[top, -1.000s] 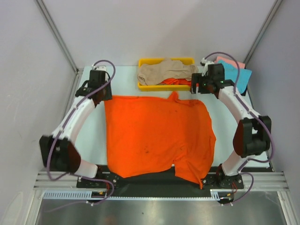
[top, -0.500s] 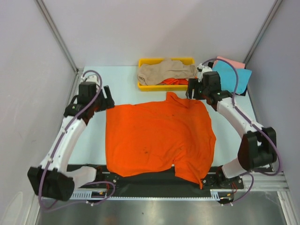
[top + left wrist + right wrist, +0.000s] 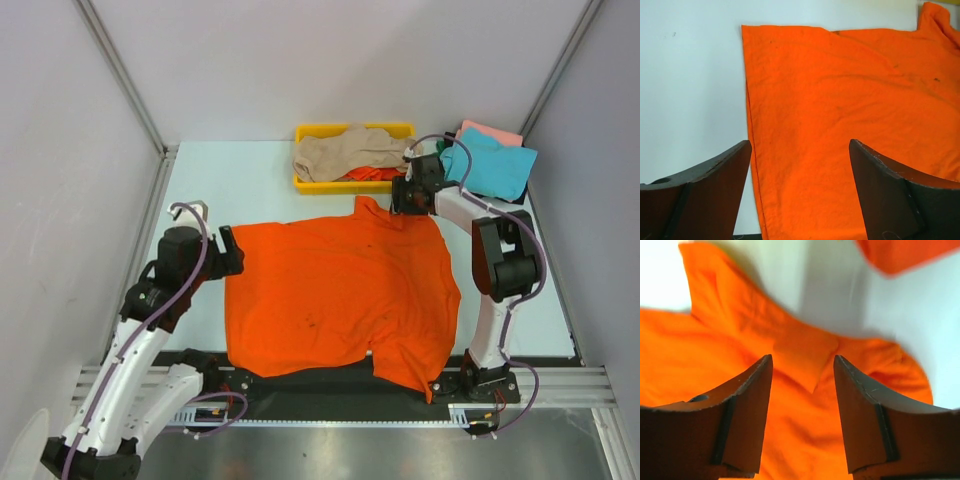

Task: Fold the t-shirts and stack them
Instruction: Flatten the tshirt out

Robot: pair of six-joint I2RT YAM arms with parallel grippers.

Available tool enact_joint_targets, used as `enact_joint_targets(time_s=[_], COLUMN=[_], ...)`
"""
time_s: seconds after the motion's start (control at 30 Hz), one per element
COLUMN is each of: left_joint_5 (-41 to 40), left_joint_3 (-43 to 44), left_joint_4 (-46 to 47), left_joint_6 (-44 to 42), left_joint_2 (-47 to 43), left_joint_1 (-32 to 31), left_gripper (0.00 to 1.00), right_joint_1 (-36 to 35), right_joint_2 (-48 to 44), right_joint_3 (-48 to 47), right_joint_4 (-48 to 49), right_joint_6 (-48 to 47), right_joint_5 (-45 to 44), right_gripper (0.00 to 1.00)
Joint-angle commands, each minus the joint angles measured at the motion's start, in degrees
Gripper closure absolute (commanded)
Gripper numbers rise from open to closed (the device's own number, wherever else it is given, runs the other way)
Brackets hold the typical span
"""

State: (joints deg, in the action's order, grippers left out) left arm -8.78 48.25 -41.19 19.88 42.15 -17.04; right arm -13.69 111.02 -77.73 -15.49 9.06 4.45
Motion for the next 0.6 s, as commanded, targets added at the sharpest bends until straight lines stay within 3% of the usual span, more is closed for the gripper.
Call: enact_joint_targets(time_s=[0.0,0.13,0.23,0.33,0.5,0.57], left_joint_5=[-1.07,-0.45,-0.28,-0.19,-0.1,-0.1], left_joint_3=[-0.35,-0.09,-0.26,-0.44,-0.35,-0.35], left_joint_4=[2.26,1.99,2.17,2.52,2.34,2.34], left_joint_6=[-0.72,-0.98,-1.07,-1.07,-1.16,-1.16], left_joint_2=[1.08,2.41,2.23,1.79,2.67,2.94], left_joint_1=[-0.28,-0.28,-0.28,-0.19,-0.19,-0.19], left_gripper=[0.15,0.17,0.16,0.16,0.17,0.17], right_joint_1=[0.33,0.6,0.69,1.39,1.3,0.86], right_joint_2=[2.79,5.95,7.45,7.89,6.75,5.35], right_joint_3=[-5.49,-7.95,-9.88,-11.73,-16.31,-15.61], right_joint_4=[1.51,1.33,-0.06,-0.08,0.8,5.97], right_joint_6=[0.78,1.66,1.31,1.05,-1.49,-3.95], right_joint_5=[0.39,0.55,1.35,2.66,0.14,-3.82], right_gripper=[0.44,0.6,0.86,0.98,1.0,1.0])
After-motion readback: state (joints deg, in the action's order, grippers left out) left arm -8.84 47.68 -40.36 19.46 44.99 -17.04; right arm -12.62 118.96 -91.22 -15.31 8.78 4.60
